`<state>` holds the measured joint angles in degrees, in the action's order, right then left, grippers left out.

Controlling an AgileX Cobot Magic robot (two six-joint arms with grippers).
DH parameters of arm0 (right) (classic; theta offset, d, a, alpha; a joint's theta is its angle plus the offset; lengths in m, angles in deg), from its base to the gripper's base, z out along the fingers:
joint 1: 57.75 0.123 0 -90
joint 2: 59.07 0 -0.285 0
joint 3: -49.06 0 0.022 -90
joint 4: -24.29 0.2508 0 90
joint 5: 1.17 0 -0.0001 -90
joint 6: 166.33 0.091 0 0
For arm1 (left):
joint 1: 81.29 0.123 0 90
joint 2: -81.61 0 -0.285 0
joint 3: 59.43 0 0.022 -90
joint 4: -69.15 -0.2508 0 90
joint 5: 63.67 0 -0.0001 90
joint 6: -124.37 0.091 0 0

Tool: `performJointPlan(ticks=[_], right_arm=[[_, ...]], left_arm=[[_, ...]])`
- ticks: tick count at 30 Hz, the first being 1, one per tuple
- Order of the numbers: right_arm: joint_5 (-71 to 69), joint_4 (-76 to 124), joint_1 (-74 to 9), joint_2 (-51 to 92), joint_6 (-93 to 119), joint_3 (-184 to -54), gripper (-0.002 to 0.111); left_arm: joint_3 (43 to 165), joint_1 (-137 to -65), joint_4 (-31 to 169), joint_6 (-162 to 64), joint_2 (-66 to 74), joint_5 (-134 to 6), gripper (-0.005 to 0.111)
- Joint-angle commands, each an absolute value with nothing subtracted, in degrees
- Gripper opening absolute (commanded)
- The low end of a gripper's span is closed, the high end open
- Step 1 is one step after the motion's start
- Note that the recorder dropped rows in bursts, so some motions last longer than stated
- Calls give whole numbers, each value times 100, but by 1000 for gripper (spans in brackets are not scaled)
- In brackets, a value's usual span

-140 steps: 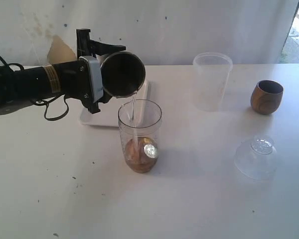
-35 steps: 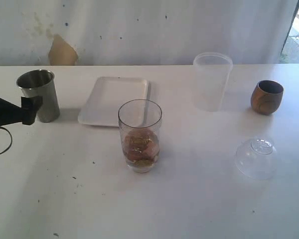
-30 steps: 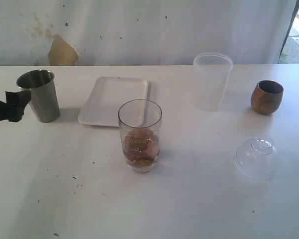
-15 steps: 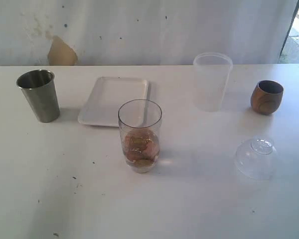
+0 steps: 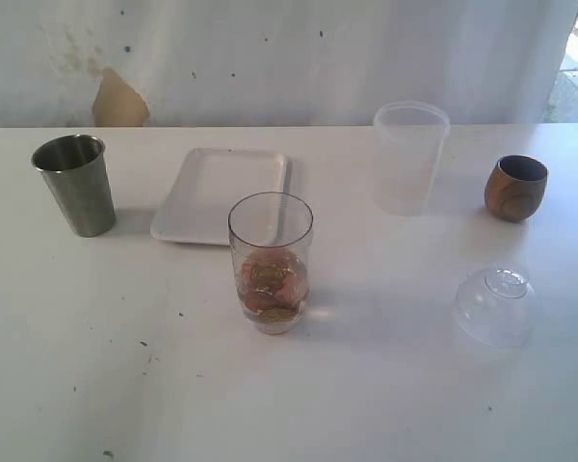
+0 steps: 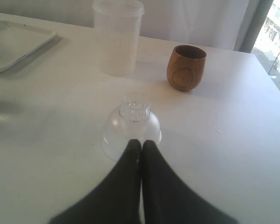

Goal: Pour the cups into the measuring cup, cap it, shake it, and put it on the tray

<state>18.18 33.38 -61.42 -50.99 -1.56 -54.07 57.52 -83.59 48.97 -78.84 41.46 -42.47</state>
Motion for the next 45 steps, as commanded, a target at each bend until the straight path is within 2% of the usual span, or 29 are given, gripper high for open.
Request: performJointPlan(ticks=[1,36,45], right_arm=[[1807,3356,-6128,-5129,-202,-5372,0],[1807,3356,-6128,-5129,-202,-5372,0],[1807,3356,-6128,-5129,-89,-5372,0]], left_arm=[[5733,-8368,4865,-7937,4244,-4186,0],[5733,-8368,4865,-7775,4254,-4186,0],[5484,-8368,5454,-6961,4838,-4896,0]])
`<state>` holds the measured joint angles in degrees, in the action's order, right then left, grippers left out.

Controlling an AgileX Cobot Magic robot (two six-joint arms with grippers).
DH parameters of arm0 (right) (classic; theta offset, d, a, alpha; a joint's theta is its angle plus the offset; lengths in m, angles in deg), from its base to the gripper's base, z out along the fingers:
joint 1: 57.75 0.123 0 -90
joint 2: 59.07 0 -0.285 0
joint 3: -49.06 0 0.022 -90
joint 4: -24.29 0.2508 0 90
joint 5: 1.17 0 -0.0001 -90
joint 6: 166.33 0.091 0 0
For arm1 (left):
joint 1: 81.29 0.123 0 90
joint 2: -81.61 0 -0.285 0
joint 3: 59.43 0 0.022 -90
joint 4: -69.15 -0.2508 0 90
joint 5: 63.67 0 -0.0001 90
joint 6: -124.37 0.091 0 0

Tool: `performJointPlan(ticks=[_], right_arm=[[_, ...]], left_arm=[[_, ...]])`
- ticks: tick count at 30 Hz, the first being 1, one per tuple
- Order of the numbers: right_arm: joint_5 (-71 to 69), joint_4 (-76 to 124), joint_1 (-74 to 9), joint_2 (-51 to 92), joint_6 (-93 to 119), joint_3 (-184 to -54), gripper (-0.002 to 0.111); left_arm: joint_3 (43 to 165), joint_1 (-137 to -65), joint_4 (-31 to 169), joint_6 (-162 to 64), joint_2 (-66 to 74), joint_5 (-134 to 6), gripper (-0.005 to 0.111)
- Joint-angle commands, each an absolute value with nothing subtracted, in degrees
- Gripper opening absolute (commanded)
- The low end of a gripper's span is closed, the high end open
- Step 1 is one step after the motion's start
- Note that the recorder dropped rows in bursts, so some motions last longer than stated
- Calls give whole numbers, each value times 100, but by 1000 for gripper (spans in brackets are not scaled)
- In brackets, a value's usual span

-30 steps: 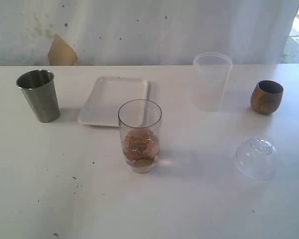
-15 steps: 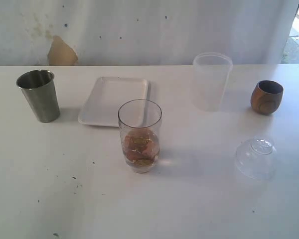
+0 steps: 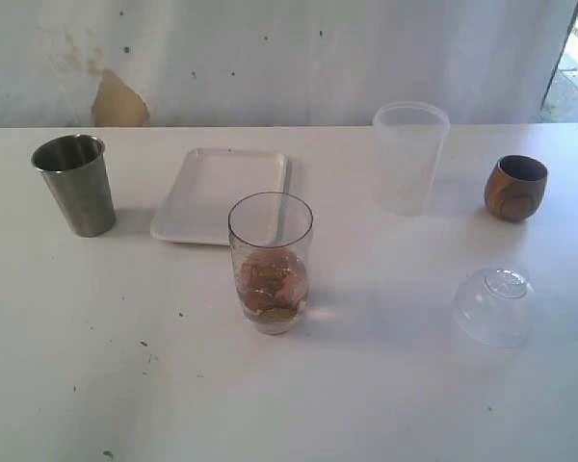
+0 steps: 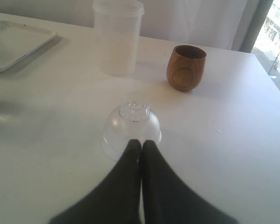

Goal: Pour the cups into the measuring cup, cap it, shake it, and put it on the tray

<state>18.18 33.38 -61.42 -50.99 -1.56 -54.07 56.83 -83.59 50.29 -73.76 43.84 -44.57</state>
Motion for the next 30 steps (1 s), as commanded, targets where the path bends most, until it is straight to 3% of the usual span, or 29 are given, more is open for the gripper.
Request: performJointPlan(ticks=[1,8,13,30], right_arm=[[1807,3356,-6128,-5129,-109,-5372,0],[1807,3356,-6128,-5129,-73,-5372,0],[1807,3356,-6128,-5129,-73,-5372,0],[1807,3356,-6128,-5129,-73,-5372,0]], left_arm=[[5346,-8368,5726,-6546,5236,-5253,0],[4566,-8368,6702,-5388,7057,-7075,0],[4335,-8356,6702,-5430,7383,-7886,0],[4335,-8357,6702,-5563,7383,-7701,0]])
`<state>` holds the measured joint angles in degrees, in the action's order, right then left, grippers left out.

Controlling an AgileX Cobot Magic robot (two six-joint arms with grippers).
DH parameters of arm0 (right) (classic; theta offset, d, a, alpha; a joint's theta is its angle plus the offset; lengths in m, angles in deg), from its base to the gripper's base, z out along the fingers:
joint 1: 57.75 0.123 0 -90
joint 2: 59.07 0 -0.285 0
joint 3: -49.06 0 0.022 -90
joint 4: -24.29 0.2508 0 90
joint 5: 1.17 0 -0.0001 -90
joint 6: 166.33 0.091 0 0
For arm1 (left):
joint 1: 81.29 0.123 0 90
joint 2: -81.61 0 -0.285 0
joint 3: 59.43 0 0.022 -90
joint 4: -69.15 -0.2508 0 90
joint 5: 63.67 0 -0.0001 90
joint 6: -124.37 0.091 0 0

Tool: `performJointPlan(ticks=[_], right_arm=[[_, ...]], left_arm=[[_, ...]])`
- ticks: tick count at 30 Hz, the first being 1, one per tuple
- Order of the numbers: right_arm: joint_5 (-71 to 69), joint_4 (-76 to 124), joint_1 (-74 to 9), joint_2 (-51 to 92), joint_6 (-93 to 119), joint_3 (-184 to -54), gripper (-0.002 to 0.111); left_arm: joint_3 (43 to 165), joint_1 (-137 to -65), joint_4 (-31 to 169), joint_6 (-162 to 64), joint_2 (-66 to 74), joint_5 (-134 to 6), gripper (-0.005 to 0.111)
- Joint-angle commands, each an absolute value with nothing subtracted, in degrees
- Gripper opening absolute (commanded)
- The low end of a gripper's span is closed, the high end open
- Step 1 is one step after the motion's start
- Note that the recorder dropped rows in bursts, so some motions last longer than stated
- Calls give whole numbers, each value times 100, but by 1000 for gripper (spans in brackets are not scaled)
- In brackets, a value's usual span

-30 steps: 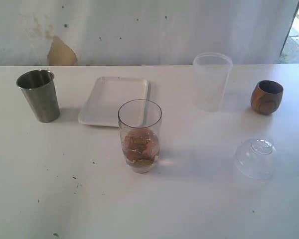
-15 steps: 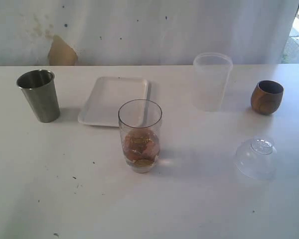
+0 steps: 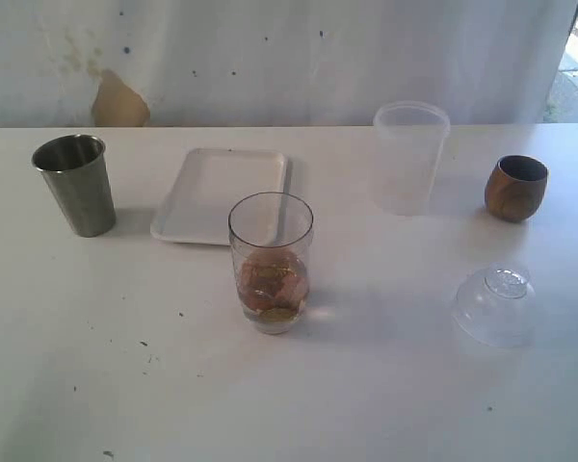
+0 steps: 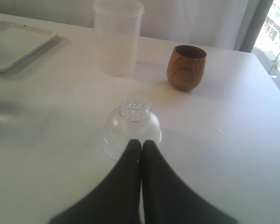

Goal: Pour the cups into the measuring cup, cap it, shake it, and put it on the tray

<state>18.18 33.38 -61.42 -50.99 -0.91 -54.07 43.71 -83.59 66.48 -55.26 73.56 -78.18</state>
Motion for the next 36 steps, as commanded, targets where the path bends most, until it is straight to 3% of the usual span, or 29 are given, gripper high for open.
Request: performJointPlan(ticks=[1,24,32,36], right_arm=[[1807,3356,-6128,-5129,-73,-5372,0],[1716,3232,-6128,-5129,-73,-5372,0],[1072,3242,-6128,-5129,-73,-5372,0],[-243,3259,-6128,-5129,-58,-5372,0]], left_arm=[[4335,-8357,6702,-5563,7383,-7701,0],[4335,-8357,6702,-5563,7383,-7696,0],[4335,-8357,6702,-5563,7383,-7696,0],[4335,-8357,6702,-5563,7383,-7696,0]])
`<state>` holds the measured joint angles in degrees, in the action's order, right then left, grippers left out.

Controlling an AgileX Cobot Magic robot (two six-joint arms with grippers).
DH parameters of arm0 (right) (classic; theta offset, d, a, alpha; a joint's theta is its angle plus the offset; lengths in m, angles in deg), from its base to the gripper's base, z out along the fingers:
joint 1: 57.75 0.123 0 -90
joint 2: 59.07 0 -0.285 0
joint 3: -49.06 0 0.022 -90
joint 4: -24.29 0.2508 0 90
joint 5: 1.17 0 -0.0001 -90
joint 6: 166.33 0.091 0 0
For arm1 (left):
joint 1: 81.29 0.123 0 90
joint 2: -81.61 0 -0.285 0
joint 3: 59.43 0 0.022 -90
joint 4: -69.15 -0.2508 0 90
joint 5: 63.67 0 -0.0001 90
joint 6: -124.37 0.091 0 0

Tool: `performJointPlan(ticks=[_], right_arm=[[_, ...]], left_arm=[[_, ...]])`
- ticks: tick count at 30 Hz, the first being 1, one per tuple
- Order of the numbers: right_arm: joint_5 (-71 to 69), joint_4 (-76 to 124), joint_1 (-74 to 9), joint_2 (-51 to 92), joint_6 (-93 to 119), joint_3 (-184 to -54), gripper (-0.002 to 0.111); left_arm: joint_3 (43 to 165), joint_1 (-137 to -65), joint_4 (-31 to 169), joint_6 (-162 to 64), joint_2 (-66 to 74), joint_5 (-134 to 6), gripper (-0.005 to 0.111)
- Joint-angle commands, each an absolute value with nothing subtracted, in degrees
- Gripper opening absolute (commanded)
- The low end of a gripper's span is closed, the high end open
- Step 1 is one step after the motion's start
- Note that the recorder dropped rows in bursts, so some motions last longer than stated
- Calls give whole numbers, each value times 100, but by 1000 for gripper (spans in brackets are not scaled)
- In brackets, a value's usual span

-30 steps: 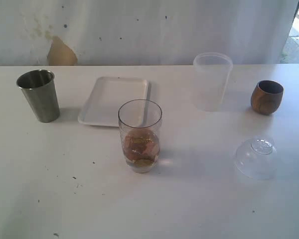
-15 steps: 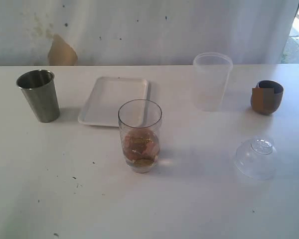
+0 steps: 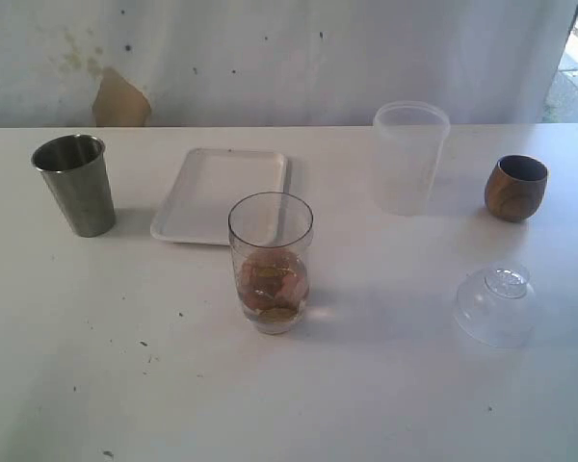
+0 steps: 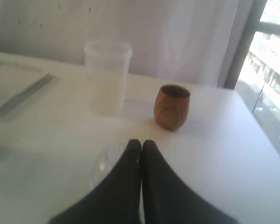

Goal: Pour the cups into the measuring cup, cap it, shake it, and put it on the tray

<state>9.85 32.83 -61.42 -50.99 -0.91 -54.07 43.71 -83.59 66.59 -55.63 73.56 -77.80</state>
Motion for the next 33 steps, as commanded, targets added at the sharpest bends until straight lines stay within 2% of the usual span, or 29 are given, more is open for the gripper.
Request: performJointPlan(ticks=[1,6,10,12,14,21,23,33], right_arm=[[-646,3259,-6128,-5129,2,-5372,0],[-2110,3259,-6128,-5129,1540,-5372,0],[-2680,3259,-6128,-5129,2422,-5385,0],[-2381,3286,-6128,-4947,2398,-5659,1],[-2121,3286,-6128,-4487,2334,-5970,7],[-1311,3364,-6128,-2147,1791,-7396,50],[-788,3364,-6128,-1338,1791,-7819,58],[2134,3124,-6128,2218,1495,-10121,60]], left_arm=[[4335,-8357,6702,-5563,7383,-7696,0],[4335,-8357,6702,-5563,7383,-7696,0],[4335,-8357,6702,-5563,7383,-7696,0],[4335,-8357,6702,-5563,7383,-7696,0],[4335,-8357,6702,-5563,7383,-7696,0],[4335,-8357,6702,-5563,7383,-7696,0],[4335,-8357,6702,-5563,7383,-7696,0],[4335,-8357,6702,-5563,7383,-7696,0]])
